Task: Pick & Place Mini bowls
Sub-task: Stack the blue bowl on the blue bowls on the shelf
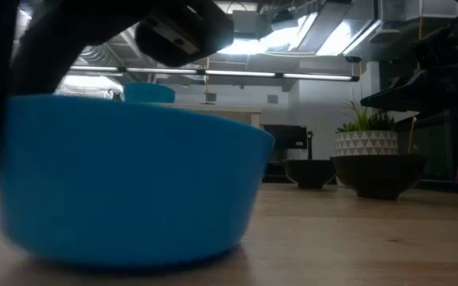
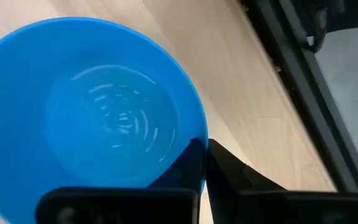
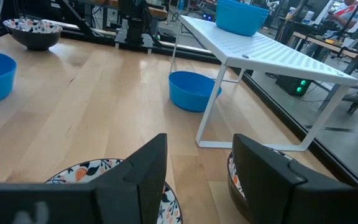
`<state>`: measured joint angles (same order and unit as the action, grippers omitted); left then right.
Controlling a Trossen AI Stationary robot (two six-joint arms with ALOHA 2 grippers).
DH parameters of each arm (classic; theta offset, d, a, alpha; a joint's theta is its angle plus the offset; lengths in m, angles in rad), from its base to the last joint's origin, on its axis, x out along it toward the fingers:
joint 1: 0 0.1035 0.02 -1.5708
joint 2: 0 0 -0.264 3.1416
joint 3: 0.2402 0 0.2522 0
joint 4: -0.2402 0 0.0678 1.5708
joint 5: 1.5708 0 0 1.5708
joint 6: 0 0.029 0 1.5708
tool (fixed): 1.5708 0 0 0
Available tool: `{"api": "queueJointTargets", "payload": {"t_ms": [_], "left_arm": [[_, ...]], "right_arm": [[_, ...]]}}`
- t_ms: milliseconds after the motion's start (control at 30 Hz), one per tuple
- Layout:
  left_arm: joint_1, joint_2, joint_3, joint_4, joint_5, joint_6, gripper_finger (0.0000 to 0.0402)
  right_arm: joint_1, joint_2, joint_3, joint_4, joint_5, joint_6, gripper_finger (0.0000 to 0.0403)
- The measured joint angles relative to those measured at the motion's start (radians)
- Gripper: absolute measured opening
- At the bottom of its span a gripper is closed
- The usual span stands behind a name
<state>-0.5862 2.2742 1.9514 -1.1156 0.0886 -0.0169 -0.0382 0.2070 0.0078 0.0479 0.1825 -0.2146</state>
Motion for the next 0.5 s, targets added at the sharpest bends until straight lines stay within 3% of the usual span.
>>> {"api": "queueJointTargets", "payload": {"t_ms": [300,500], "left_arm": [[0.012,-0.042,0.002,-0.072,-0.127,-0.01,0.0003],[0.034,-0.112,0.003,-0.124,-0.148,-0.023,0.0003]], "right_arm": [[0.0,0.0,0.0,0.0,0.0,0.0,0.0182],[0.0,0.0,0.0,0.0,0.0,0.0,0.0182]]}}
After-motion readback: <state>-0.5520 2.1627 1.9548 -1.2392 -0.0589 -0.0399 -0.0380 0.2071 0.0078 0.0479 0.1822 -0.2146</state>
